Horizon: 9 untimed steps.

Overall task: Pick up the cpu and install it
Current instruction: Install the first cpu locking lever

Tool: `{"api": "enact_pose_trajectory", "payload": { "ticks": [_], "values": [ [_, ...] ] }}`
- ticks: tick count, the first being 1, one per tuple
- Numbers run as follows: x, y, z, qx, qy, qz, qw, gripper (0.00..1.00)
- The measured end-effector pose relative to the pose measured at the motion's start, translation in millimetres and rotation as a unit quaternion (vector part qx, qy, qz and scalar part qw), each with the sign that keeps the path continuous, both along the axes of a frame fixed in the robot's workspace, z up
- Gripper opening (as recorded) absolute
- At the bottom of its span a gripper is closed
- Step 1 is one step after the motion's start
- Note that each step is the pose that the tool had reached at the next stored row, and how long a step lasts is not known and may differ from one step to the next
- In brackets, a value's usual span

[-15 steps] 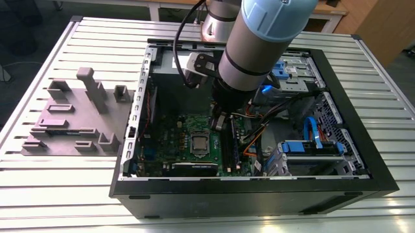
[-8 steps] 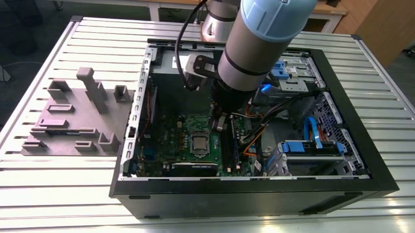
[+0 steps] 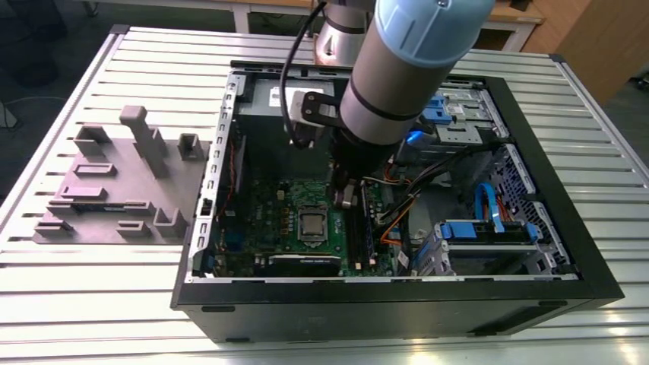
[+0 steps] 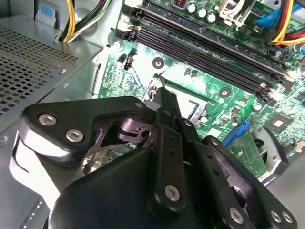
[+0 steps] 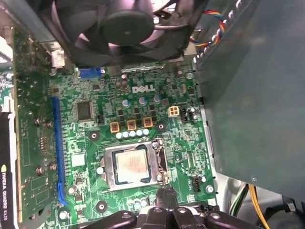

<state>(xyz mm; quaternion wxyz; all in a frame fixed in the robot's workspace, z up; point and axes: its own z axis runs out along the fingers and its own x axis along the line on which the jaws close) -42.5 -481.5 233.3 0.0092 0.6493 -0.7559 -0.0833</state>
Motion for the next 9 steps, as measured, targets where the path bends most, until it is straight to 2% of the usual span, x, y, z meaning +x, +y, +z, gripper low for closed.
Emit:
{"api": "enact_pose_trajectory", "payload": {
  "ticks": [9],
  "values": [
    [-1.0,-4.1,-1.9,-0.0001,-0.002,0.018,0.99984,0.11]
  ]
}}
